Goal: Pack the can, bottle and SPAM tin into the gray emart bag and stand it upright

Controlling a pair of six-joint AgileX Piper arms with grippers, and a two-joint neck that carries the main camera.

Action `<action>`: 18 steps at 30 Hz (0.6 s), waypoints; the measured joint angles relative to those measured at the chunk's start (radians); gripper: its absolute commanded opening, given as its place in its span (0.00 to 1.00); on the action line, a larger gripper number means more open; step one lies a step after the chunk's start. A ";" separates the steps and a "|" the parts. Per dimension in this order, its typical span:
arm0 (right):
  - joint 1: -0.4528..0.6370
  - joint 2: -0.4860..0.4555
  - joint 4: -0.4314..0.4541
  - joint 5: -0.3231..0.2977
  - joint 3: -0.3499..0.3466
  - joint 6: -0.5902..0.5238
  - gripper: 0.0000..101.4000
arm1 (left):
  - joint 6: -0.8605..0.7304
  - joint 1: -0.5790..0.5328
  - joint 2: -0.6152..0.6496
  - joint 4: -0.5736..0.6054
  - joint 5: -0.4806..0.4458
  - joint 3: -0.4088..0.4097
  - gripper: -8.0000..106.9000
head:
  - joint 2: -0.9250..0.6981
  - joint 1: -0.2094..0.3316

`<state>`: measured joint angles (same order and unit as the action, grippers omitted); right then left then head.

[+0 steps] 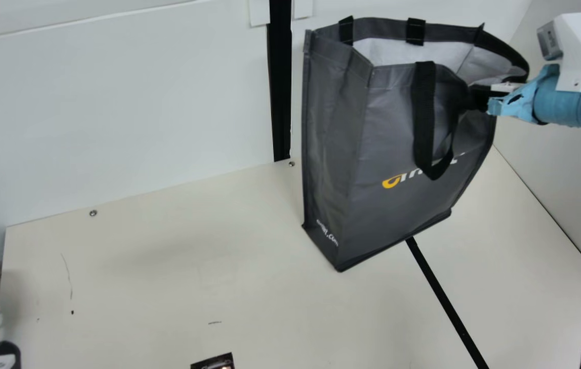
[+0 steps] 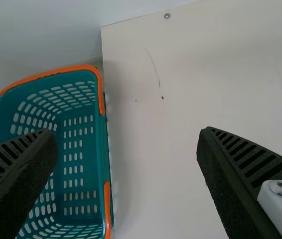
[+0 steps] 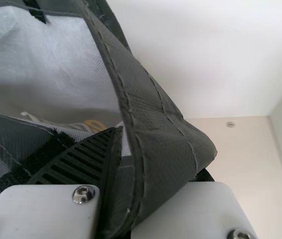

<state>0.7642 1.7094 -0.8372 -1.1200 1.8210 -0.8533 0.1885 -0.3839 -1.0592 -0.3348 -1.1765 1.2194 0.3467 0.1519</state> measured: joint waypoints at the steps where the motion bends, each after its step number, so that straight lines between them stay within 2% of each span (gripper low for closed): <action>1: 0.010 0.003 0.007 0.001 0.008 -0.001 0.00 | 0.000 0.000 0.000 0.000 0.000 0.000 0.85 | 0.002 0.000; 18: 0.177 0.046 0.064 0.016 0.103 -0.047 0.00 | 0.000 0.000 0.000 0.000 0.000 0.000 0.85 | 0.002 0.000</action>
<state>0.9414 1.7557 -0.7730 -1.1036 1.9235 -0.9002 0.1885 -0.3839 -1.0592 -0.3348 -1.1765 1.2194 0.3482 0.1519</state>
